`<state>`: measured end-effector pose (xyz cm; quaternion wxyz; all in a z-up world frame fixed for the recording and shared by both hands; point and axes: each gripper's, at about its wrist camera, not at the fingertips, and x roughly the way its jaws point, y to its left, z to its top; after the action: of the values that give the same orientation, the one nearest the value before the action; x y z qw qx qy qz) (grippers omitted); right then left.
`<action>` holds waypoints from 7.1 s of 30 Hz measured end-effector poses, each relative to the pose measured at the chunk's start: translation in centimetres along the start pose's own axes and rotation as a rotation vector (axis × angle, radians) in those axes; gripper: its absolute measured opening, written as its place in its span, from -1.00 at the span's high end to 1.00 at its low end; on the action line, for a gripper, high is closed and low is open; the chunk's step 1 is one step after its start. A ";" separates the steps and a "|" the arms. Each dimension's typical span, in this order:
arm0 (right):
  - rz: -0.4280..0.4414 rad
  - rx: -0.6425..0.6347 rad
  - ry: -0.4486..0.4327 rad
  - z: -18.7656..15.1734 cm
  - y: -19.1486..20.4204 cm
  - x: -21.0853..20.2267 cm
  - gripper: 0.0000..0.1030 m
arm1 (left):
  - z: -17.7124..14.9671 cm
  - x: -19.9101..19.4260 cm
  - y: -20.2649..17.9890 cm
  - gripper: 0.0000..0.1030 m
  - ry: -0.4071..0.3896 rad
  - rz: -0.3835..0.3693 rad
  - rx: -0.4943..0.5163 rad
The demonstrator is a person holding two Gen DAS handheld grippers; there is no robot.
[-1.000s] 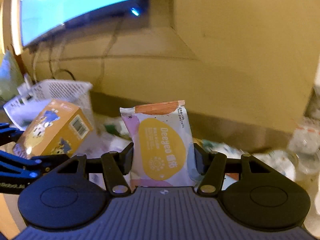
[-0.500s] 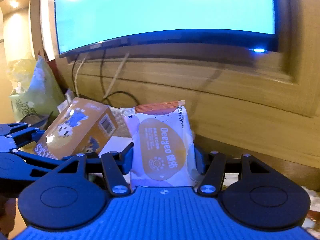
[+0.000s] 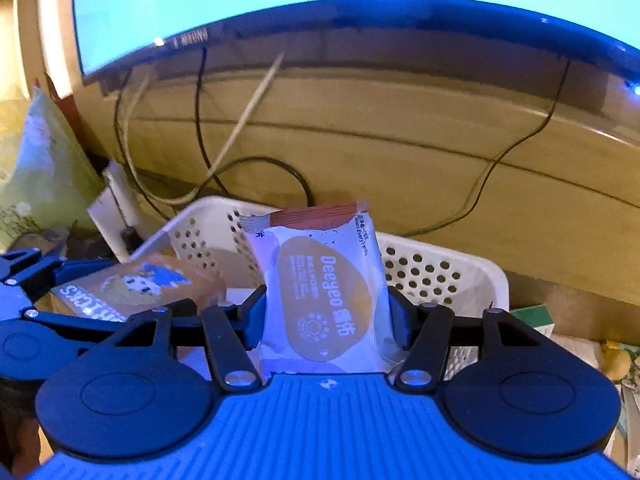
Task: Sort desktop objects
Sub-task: 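Carry the box and bag into the white basket and open both tools, then move both open tools back from the basket toward the desk items, then grasp the green-and-white pouch with the left tool while the right tool grasps the flower tissue pack, then carry the pouch and tissue pack into the white basket and open both tools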
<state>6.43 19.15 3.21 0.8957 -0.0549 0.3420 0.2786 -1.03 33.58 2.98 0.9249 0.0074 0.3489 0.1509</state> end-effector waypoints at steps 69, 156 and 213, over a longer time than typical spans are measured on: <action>-0.181 0.262 -0.195 -7.9 -13.4 -10.4 -0.83 | 0.4 -3.9 -13.0 -1.00 -0.091 -0.154 0.072; -0.385 0.264 0.081 -21.9 -38.5 -6.6 -0.83 | -14.2 1.8 -44.4 0.01 0.068 -0.359 0.344; 0.083 -0.040 -0.244 -3.7 -12.6 -10.1 -0.45 | -1.2 -7.4 -17.2 -0.03 -0.199 -0.011 0.088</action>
<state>4.85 2.82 5.72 0.9172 -0.0243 0.2266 0.3268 -2.34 14.98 4.73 0.9546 0.0610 0.2615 0.1288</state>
